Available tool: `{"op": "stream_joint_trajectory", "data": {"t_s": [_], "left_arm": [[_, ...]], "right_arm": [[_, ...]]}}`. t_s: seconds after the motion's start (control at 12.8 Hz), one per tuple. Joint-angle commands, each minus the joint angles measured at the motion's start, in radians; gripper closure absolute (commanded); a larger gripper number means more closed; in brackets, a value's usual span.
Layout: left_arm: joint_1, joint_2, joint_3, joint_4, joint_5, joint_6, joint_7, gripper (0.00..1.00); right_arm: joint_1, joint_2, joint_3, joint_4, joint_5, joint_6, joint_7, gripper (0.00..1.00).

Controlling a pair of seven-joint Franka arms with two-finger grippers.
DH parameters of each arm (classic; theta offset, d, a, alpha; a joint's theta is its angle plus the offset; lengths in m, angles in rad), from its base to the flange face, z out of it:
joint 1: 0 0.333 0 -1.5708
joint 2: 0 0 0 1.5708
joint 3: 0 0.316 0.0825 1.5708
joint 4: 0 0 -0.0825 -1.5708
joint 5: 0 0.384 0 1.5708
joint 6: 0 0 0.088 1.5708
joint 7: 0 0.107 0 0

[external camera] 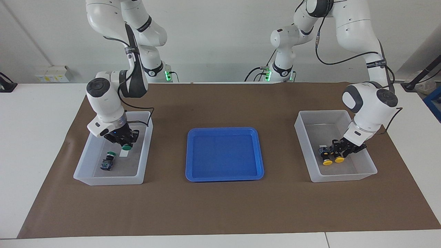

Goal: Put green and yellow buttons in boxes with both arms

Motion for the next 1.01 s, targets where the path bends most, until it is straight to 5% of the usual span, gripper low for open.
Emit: {"op": "stream_joint_trajectory", "data": {"t_s": [0.0,0.16,0.31,0.55,0.62,0.93], "left_arm": [[0.002,-0.013,-0.004,0.067,0.015,-0.104,0.010,0.52],[-0.011,-0.011,-0.004,0.165,0.015,-0.230,0.007,0.53],[-0.030,-0.010,-0.004,0.284,0.016,-0.400,0.001,0.53],[-0.096,-0.008,-0.004,0.395,0.061,-0.612,-0.054,0.54],[-0.128,-0.008,-0.004,0.423,0.067,-0.672,-0.096,0.54],[-0.177,-0.008,-0.013,0.553,0.058,-0.882,-0.167,0.55]], "right_arm": [[-0.015,-0.016,0.011,-0.059,0.026,0.069,-0.030,1.00],[-0.023,-0.012,0.011,-0.073,0.026,0.076,-0.030,1.00],[-0.031,-0.012,0.011,-0.078,0.026,0.076,-0.027,0.89],[-0.029,-0.012,0.011,-0.076,0.026,0.074,-0.021,0.21],[-0.031,-0.010,0.011,-0.070,0.026,0.073,-0.012,0.09],[-0.029,-0.030,0.013,-0.021,0.028,0.048,0.031,0.00]]}}
